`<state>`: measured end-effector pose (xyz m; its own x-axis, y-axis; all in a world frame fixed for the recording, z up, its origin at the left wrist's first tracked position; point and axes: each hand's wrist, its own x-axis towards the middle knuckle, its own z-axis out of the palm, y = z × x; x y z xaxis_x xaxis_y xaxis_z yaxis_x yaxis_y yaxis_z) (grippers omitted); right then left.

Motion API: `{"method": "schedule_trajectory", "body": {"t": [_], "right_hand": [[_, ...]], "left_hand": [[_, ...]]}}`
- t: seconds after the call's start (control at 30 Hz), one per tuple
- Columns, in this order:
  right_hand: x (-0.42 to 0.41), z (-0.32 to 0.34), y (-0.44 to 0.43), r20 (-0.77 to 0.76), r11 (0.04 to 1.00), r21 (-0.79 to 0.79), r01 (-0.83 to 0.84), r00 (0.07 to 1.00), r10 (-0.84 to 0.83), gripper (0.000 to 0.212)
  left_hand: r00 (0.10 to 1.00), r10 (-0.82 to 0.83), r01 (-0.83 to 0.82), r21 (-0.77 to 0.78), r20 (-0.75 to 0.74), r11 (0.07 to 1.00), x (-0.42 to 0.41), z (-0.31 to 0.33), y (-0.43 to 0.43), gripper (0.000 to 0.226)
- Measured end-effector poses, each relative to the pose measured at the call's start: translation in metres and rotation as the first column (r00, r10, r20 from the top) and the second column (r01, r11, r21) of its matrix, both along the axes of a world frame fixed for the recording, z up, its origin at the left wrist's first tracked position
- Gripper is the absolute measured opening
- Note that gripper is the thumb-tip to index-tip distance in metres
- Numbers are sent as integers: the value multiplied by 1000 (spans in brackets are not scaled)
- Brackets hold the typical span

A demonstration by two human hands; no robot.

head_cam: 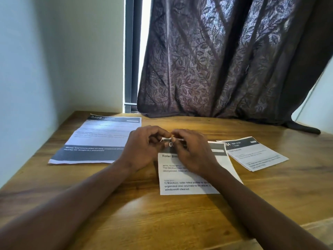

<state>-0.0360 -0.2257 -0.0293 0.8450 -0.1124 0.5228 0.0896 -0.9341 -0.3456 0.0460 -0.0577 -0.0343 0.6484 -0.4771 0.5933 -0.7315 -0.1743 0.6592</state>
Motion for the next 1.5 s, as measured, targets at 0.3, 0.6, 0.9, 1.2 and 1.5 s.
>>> {"method": "schedule_trajectory", "body": {"t": [0.3, 0.6, 0.9, 1.2, 1.5], "right_hand": [[17, -16, -8, 34, 976, 186, -109, 994, 105, 17], [20, -16, -11, 0, 996, 88, -25, 1000, 25, 16], [25, -19, -15, 25, 997, 75, -15, 1000, 13, 13], [20, -14, -16, 230, 996, 84, 42, 971, -61, 17], [19, -13, -14, 178, 993, 109, 33, 983, -52, 21]], "left_hand": [[985, 64, -68, -21, -161, 997, 11, -4, -1, 13], [862, 422, -502, 354, 281, 789, 34, 0, 24, 48], [876, 438, -481, 409, 200, 775, 37, -1, 20, 36], [824, 43, -155, -152, -564, 976, 32, 18, 29, 19], [774, -45, -58, -141, -632, 988, 27, 16, 25, 20]]}}
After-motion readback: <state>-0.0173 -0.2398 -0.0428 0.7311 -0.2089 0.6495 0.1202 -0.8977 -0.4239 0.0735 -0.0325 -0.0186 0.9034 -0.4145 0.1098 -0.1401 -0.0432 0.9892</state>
